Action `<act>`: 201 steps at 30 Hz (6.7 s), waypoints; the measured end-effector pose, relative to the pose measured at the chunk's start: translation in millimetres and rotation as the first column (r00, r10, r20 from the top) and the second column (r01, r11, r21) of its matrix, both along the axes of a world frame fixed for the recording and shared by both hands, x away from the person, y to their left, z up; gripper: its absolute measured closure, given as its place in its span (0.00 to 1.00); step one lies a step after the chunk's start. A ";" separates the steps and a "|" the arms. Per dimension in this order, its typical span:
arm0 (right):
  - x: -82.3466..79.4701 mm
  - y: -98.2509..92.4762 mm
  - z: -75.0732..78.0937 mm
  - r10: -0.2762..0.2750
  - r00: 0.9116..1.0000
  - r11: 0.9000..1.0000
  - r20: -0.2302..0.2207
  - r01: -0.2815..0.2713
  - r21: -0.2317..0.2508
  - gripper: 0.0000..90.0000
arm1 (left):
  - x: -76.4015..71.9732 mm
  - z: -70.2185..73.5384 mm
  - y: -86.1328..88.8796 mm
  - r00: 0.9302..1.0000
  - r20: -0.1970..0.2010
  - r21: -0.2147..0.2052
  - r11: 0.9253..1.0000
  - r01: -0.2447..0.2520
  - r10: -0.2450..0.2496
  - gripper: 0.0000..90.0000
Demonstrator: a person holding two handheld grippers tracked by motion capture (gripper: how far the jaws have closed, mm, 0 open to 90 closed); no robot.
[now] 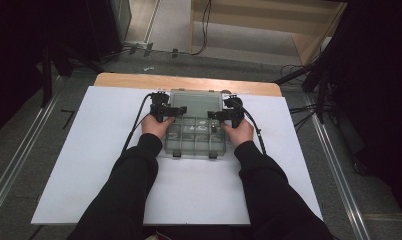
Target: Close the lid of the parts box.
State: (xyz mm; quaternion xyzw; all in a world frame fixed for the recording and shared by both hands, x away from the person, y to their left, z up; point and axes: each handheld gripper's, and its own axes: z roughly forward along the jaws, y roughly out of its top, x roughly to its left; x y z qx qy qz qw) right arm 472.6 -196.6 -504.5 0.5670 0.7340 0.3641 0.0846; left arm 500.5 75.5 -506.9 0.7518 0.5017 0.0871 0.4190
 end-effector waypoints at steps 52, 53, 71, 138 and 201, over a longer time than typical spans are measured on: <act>-23.1 -16.5 38.9 0.033 0.992 0.997 0.119 -0.040 0.061 0.45 | -27.6 46.8 20.5 0.981 0.171 0.007 0.996 0.087 -0.087 0.54; -23.9 -16.4 39.2 0.035 0.992 0.998 0.123 -0.042 0.055 0.45 | -28.5 47.0 20.7 0.981 0.174 0.008 0.996 0.089 -0.089 0.53; -36.0 -17.3 44.5 0.054 0.985 0.997 0.161 -0.063 0.049 0.45 | -41.9 52.3 20.8 0.975 0.195 0.011 0.994 0.108 -0.108 0.53; -58.6 -15.4 47.9 0.084 0.978 0.994 0.190 -0.096 0.053 0.41 | -57.2 59.4 49.0 0.980 -0.008 -0.011 0.980 0.201 -0.201 0.38; -94.5 -62.3 59.3 0.172 0.981 0.974 0.087 -0.183 0.131 0.51 | -74.8 85.6 59.8 0.943 -0.070 -0.049 0.946 0.321 -0.324 1.00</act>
